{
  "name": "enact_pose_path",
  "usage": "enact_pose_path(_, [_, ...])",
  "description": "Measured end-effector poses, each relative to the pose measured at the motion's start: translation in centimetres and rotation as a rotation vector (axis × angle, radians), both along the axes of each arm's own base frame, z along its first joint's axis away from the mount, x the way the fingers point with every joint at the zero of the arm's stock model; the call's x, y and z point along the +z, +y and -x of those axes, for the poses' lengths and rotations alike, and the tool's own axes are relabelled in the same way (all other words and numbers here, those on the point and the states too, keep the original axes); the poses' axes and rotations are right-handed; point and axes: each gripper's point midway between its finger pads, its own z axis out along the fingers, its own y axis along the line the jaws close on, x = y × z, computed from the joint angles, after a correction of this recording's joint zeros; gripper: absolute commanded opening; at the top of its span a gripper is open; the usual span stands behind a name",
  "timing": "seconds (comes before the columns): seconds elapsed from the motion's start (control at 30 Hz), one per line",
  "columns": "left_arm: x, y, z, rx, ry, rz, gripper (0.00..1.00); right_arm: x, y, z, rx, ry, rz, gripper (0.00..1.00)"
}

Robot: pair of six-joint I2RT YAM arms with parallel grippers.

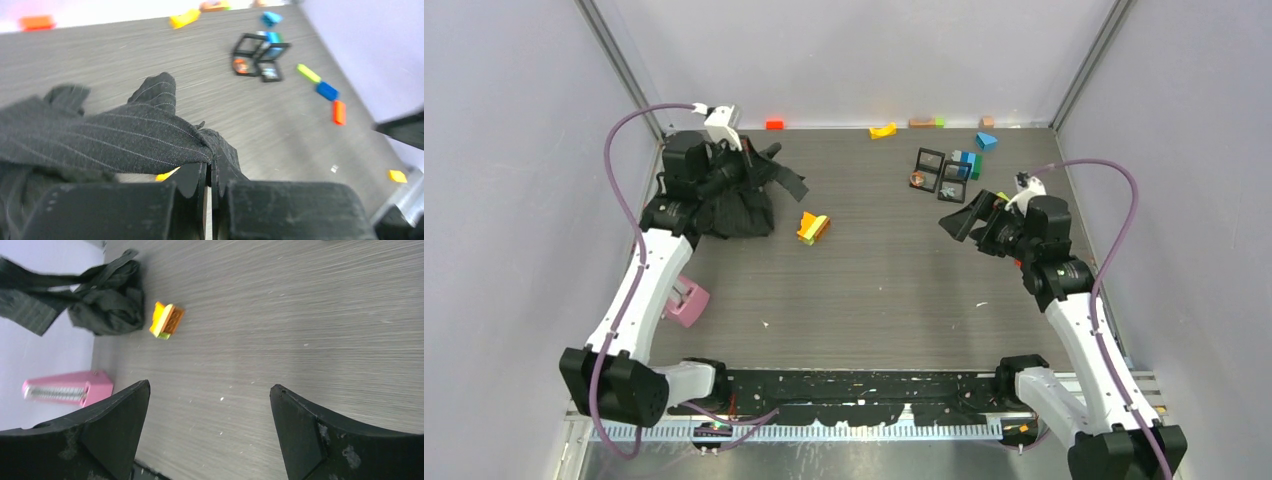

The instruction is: Pin the brooch onto the clothing

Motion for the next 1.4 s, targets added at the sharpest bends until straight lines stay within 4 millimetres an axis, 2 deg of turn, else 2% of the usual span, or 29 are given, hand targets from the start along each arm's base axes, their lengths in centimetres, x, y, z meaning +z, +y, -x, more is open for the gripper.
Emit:
enact_pose_path(0.03, [1.5,-1.1,0.9,-0.059,-0.031,0.02,0.0,0.0,0.9,0.1,0.038,0.003,-0.009,0.96])
enact_pose_path(0.1, [3.1,-3.2,2.4,-0.164,-0.061,0.049,0.0,0.0,2.2,0.3,0.09,0.009,-0.019,0.96])
enact_pose_path(0.2, [4.1,-7.0,5.6,-0.35,-0.075,0.08,0.0,0.6,4.0,0.5,0.152,0.009,-0.028,0.96])
enact_pose_path(0.3, [5.0,-11.1,10.0,-0.551,-0.096,0.095,0.0,1.7,4.7,0.5,0.16,-0.014,-0.03,0.96])
enact_pose_path(0.37, [5.7,-13.5,13.9,-0.693,-0.122,0.109,0.01,2.5,4.3,0.0,0.127,-0.032,-0.023,0.96])
enact_pose_path(0.4, [5.8,-14.3,15.3,-0.747,-0.123,0.115,0.07,2.6,4.0,-0.2,0.108,-0.035,-0.018,0.96])
enact_pose_path(0.43, [5.8,-14.9,16.6,-0.794,-0.126,0.119,0.18,2.8,3.7,-0.3,0.084,-0.037,-0.013,0.96])
enact_pose_path(0.5, [5.3,-15.6,18.9,-0.878,-0.121,0.122,0.47,2.9,3.0,-0.6,0.039,-0.034,-0.002,0.96])
enact_pose_path(0.53, [4.7,-15.8,19.7,-0.908,-0.106,0.117,0.65,2.9,2.7,-0.7,0.018,-0.032,0.003,0.96])
enact_pose_path(0.6, [3.0,-15.8,20.3,-0.926,-0.058,0.094,0.84,2.8,2.2,-0.7,-0.01,-0.022,0.011,0.96])
enact_pose_path(0.67, [1.0,-15.4,20.3,-0.901,0.002,0.056,0.98,2.8,2.0,-0.7,-0.031,-0.01,0.01,0.96])
enact_pose_path(0.73, [-1.0,-14.4,19.7,-0.821,0.066,-0.001,1.0,2.9,2.0,-0.7,-0.04,0.002,0.005,0.96])
enact_pose_path(0.9, [-2.3,-10.6,17.5,-0.564,0.094,-0.117,1.0,1.9,3.6,-1.2,-0.011,0.055,-0.003,0.96])
enact_pose_path(1.03, [-3.4,-7.2,14.0,-0.348,0.162,-0.154,1.0,-0.9,6.8,-1.1,0.069,0.15,0.007,0.96])
enact_pose_path(1.17, [-7.4,-2.7,9.6,-0.116,0.324,-0.138,1.0,-4.3,11.6,-0.2,0.184,0.241,0.037,0.96])
enact_pose_path(1.27, [-11.0,0.6,8.5,0.042,0.444,-0.079,1.0,-7.4,14.6,0.8,0.255,0.301,0.093,0.95])
enact_pose_path(1.4, [-12.4,1.8,7.6,0.141,0.492,0.027,1.0,-11.1,16.9,1.8,0.31,0.369,0.17,0.95])
